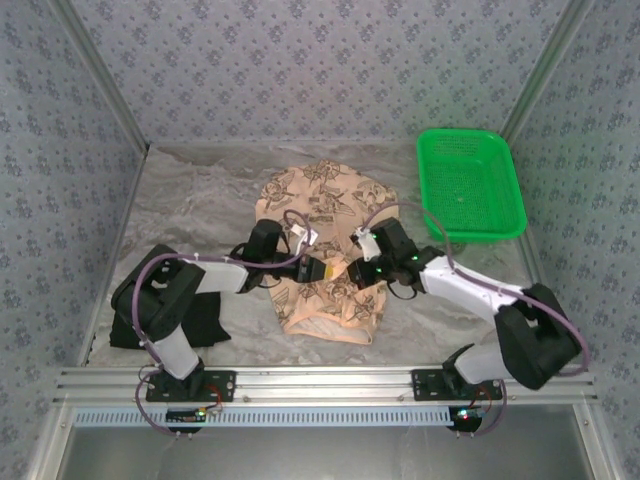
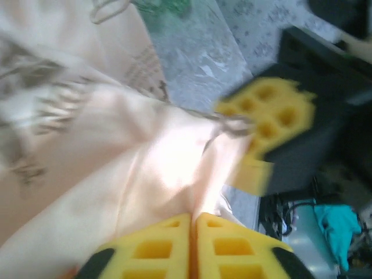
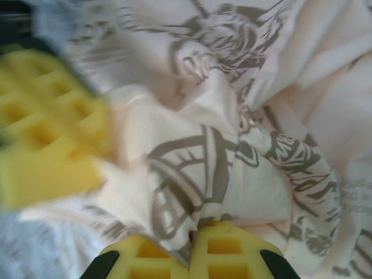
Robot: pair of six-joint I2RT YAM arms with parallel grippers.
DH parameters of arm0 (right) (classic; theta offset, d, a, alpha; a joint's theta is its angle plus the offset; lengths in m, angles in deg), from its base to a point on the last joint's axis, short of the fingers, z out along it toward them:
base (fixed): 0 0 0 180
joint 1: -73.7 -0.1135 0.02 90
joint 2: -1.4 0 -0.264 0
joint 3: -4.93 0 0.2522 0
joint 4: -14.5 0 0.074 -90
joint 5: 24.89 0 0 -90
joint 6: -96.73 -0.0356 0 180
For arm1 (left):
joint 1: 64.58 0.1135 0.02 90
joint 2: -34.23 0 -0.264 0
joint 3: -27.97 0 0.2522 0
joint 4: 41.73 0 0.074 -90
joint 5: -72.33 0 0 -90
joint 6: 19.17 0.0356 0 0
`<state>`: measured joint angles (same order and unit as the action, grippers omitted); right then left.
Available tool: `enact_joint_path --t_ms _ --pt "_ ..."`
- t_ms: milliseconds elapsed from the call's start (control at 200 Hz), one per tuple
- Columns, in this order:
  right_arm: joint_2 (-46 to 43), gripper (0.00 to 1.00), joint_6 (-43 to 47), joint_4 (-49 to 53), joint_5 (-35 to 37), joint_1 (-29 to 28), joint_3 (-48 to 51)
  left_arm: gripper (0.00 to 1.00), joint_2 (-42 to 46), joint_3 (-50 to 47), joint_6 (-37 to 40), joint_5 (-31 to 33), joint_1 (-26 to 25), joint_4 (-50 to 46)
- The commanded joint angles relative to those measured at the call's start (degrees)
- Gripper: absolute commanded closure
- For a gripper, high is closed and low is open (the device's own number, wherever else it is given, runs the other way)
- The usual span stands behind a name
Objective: Fold the inside-out t-shirt
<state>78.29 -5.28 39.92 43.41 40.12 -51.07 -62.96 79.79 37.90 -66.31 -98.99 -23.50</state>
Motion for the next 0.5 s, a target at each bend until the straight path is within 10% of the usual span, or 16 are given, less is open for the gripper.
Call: enact_joint_path --t_ms 0,275,495 --pt "-3.0 1.0 8.5 0.8 -18.9 2.0 0.5 0.83 1.5 -2.2 0.2 3.4 1.6 2.4" --pt "1.5 1.0 17.9 14.0 -35.7 2.2 -5.6 0.69 2.6 -1.9 6.5 9.8 2.2 -6.0" --pt "7.6 1.0 19.1 20.1 -27.6 -1.5 -9.6 0.65 11.0 -2.1 16.4 10.5 2.2 -17.1"
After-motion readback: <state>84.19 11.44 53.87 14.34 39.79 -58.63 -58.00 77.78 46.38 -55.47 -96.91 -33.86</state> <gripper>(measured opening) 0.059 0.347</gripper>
